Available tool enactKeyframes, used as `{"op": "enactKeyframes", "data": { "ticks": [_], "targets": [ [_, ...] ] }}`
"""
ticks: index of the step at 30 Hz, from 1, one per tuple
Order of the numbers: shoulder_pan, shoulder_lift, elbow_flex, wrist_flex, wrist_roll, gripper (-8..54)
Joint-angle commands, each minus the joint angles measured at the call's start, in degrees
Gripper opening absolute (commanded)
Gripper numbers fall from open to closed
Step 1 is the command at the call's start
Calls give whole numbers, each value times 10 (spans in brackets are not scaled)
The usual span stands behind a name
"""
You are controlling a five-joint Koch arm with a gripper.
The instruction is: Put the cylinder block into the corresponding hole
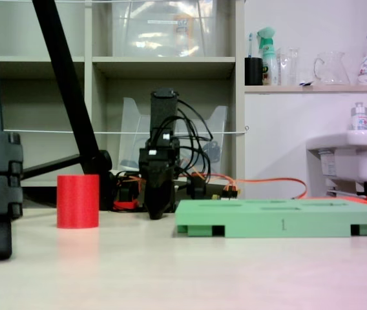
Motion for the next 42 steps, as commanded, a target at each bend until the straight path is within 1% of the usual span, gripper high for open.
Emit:
{"op": "enactKeyframes", "data": {
  "ticks": [1, 8, 10, 12, 13, 14, 16, 17, 18, 20, 25, 26, 27, 30, 31, 32, 34, 35, 36, 39, 40, 42],
  "targets": [
    [-11, 34, 40, 2, -7, 341],
    [-11, 34, 40, 2, -5, 341],
    [-5, 34, 40, 0, 0, 350],
    [-5, 38, 41, -66, 34, 359],
    [-5, 38, 40, -131, 85, 357],
    [-8, 37, 40, -192, 164, 351],
    [-28, 37, 34, -315, 373, 336],
    [-29, 37, 29, -347, 430, 336],
    [-30, 37, 23, -369, 486, 336],
    [-25, 37, 10, -397, 632, 336],
    [4, 26, -26, -403, 907, 336],
    [6, 6, -25, -408, 943, 331],
    [16, -27, -19, -446, 957, 330],
    [26, -142, -5, -538, 957, 341],
    [30, -187, 4, -592, 960, 334],
    [34, -245, 6, -657, 962, 341],
    [46, -404, 4, -836, 962, 388],
    [58, -507, -5, -939, 962, 430],
    [63, -561, -15, -987, 963, 454],
    [80, -588, -17, -990, 963, 468],
    [86, -589, -18, -990, 961, 502],
    [98, -589, -21, -990, 961, 520]
  ]
}}
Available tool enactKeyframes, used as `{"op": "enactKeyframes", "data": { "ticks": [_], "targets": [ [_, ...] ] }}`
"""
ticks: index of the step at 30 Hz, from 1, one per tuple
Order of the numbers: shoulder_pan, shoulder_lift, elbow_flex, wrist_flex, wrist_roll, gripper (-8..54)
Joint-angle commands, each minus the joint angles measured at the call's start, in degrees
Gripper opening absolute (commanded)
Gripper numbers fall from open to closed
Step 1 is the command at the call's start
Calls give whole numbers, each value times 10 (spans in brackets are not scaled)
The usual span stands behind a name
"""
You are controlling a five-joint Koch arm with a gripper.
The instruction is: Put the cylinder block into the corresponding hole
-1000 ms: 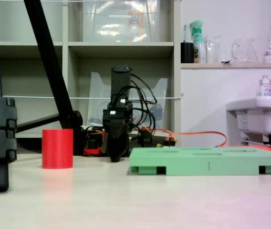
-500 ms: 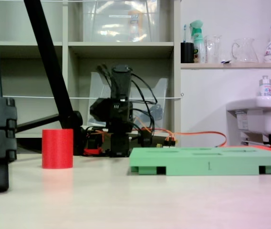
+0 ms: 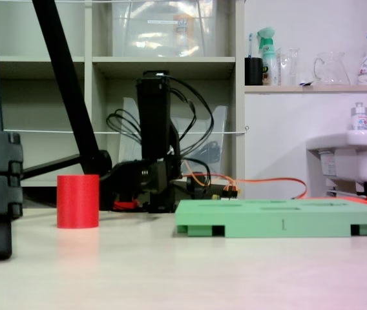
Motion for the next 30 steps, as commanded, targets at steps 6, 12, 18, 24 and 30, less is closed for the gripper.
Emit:
{"op": "enactKeyframes", "data": {
  "ticks": [6, 12, 18, 24, 30],
  "targets": [
    [99, 13, -49, -87, 6, 521],
    [139, -50, -158, -49, 9, 520],
    [129, -116, -269, 10, 9, 520],
    [134, -160, -320, 31, 9, 512],
    [129, -145, -305, 40, 9, 315]
  ]
}}
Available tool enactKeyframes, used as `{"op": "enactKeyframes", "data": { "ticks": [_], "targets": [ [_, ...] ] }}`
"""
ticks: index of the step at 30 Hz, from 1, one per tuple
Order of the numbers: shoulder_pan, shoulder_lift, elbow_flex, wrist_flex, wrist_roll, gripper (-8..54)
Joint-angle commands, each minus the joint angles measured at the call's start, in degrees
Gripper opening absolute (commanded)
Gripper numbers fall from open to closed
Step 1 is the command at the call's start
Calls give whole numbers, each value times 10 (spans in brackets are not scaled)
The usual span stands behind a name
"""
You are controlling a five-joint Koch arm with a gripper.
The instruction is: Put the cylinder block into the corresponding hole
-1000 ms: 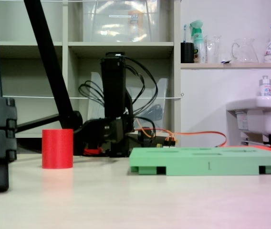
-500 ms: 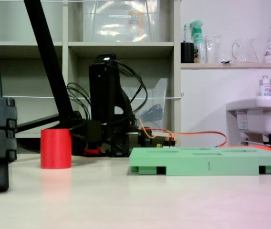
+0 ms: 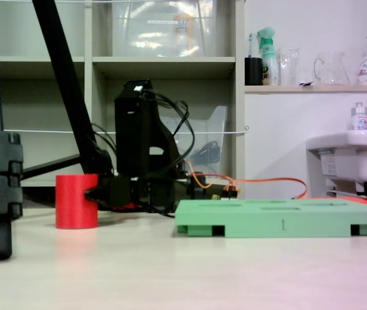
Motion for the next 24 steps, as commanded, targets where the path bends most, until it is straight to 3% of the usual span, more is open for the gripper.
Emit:
{"op": "enactKeyframes", "data": {
  "ticks": [1, 3, 9, 14, 24],
  "targets": [
    [-4, 27, 4, -7, 10, 313],
    [-17, 47, 8, -7, 10, 311],
    [-40, 155, 61, -6, 11, 184],
    [-161, 254, 67, 54, 13, 184],
    [-418, 261, 62, 71, 35, 184]
  ]
}}
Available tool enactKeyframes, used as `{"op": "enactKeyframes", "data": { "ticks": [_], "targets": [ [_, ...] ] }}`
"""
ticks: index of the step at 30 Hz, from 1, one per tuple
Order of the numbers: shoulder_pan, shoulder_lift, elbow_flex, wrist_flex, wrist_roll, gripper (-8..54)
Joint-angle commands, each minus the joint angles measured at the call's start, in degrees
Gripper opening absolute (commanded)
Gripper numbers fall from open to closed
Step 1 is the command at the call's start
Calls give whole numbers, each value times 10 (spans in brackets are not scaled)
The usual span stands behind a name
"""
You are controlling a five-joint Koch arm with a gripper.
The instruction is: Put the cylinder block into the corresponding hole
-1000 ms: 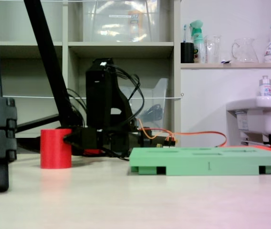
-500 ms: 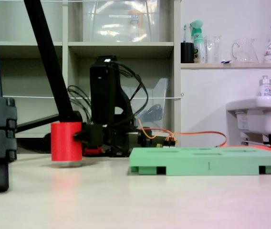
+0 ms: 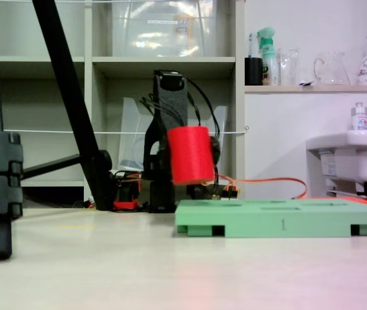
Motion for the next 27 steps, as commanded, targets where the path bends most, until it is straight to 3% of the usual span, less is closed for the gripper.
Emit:
{"op": "enactKeyframes", "data": {
  "ticks": [1, 27],
  "targets": [
    [-31, 18, -4, -13, 21, 184],
    [-64, -109, -58, -40, 16, 187]
  ]
}}
